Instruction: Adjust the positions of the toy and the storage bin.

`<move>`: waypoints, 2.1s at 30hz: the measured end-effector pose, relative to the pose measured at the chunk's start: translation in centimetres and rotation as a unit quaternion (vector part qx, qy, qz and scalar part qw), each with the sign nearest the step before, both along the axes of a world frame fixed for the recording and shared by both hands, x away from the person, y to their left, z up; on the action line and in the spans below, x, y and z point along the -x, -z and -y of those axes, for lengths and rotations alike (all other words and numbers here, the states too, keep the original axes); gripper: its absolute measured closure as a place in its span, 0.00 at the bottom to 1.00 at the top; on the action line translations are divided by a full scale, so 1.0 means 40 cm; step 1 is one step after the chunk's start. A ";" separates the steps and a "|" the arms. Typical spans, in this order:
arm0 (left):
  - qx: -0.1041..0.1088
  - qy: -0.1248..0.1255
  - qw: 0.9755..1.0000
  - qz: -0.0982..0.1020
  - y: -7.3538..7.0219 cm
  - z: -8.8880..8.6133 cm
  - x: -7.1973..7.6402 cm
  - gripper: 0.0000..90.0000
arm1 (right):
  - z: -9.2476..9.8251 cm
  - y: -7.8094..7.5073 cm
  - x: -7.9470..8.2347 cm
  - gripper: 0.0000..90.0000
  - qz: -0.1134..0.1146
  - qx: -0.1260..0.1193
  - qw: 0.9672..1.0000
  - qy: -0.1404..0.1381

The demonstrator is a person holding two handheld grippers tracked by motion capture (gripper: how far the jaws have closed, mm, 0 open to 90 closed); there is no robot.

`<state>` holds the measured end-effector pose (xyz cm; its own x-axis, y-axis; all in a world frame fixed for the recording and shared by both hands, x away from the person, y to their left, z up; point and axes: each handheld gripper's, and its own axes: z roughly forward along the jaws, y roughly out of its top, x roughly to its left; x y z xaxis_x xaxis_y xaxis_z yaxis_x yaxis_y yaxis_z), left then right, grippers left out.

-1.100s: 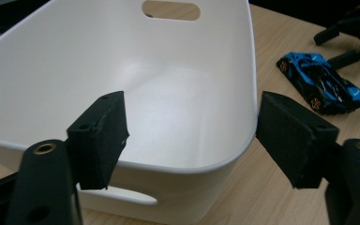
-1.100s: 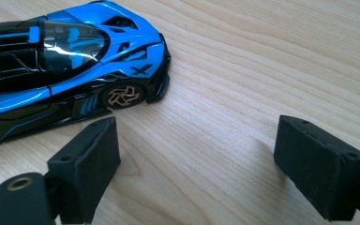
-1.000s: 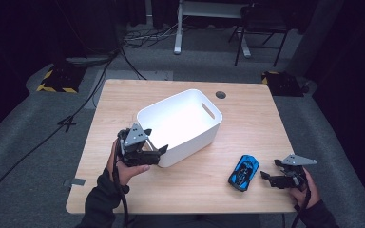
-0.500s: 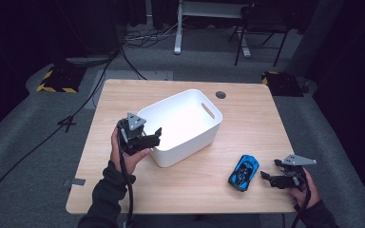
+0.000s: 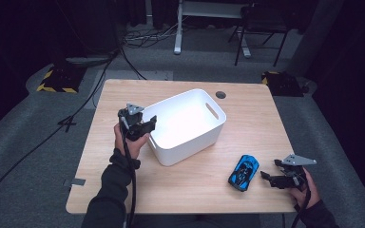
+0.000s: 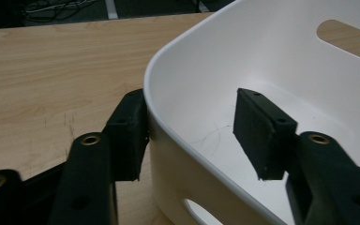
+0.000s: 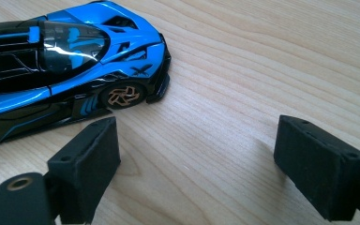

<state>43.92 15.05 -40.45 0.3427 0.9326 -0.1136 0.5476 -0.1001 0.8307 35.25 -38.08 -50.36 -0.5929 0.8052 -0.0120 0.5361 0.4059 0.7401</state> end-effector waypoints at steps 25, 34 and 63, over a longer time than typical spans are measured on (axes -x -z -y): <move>-0.036 0.083 0.996 -0.005 -0.044 0.170 -0.168 0.34 | 0.001 -0.001 0.002 0.16 -0.001 0.000 1.000 -0.003; -0.033 0.125 0.991 0.033 -0.079 0.154 -0.044 0.25 | 0.001 0.000 0.001 0.16 0.000 0.001 1.000 -0.005; -0.075 0.117 0.990 0.012 -0.028 0.171 -0.010 0.50 | 0.002 0.000 0.000 0.16 0.001 0.003 1.000 -0.006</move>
